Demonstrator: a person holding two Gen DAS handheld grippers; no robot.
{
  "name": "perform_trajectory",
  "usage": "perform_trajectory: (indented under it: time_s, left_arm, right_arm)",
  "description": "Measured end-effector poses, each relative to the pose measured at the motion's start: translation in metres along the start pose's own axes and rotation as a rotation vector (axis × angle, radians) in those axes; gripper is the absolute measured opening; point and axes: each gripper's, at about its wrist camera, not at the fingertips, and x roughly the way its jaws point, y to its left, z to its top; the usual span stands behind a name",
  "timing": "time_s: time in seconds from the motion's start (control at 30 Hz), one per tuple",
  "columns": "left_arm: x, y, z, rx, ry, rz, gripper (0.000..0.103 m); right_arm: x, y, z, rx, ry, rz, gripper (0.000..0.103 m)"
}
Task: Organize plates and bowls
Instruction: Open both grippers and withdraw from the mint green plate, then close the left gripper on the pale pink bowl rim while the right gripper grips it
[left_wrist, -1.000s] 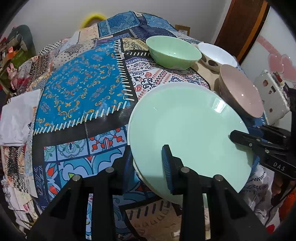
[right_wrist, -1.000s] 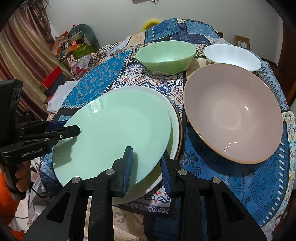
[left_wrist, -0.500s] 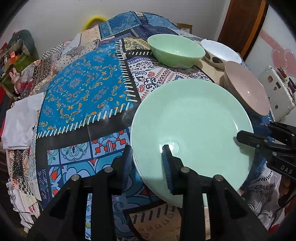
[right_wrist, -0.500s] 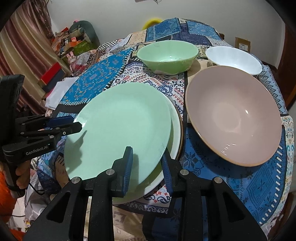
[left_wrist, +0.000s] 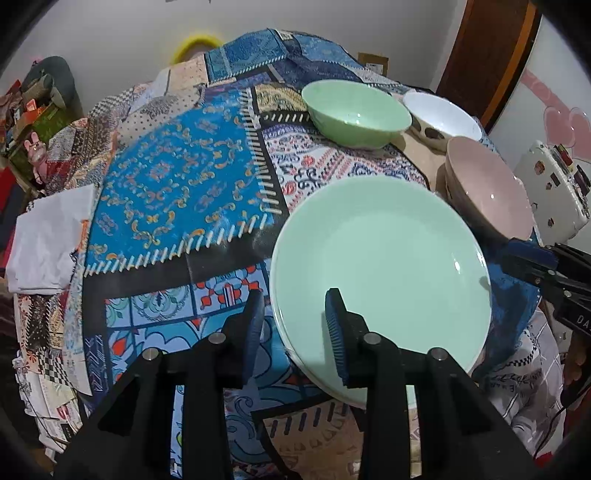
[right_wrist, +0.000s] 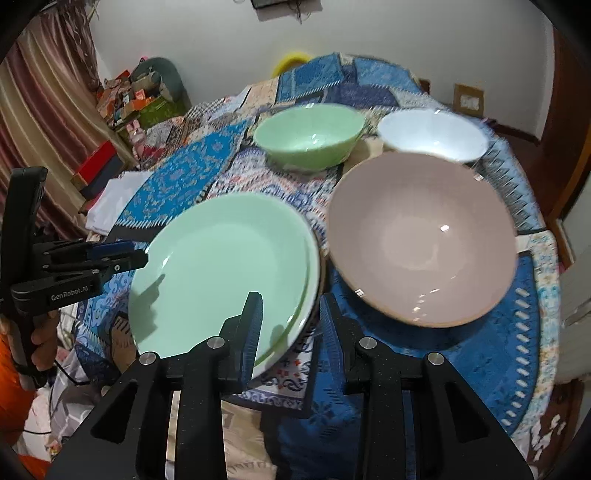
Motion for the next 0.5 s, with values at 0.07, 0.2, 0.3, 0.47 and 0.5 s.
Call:
perform_trajectory:
  time_s: [0.07, 0.2, 0.3, 0.47, 0.5]
  left_arm:
    - [-0.007, -0.003, 0.005, 0.004, -0.017, -0.001, 0.038]
    - [-0.023, -0.016, 0.018, 0.019, -0.073, -0.010, 0.051]
    - [-0.031, -0.029, 0.028, 0.048, -0.116, -0.011, 0.060]
    - [-0.031, -0.055, 0.050, 0.087, -0.131, -0.044, 0.070]
    - [-0.028, -0.060, 0.055, 0.088, -0.130, -0.054, 0.073]
  right_arm:
    - [-0.007, -0.002, 0.002, -0.004, -0.023, -0.008, 0.032]
    - [-0.023, -0.012, 0.009, 0.001, -0.084, -0.049, 0.042]
    - [-0.032, -0.023, 0.012, 0.014, -0.118, -0.080, 0.049]
    - [-0.044, -0.042, 0.017, 0.050, -0.160, -0.140, 0.065]
    - [-0.046, -0.048, 0.018, 0.063, -0.167, -0.150, 0.067]
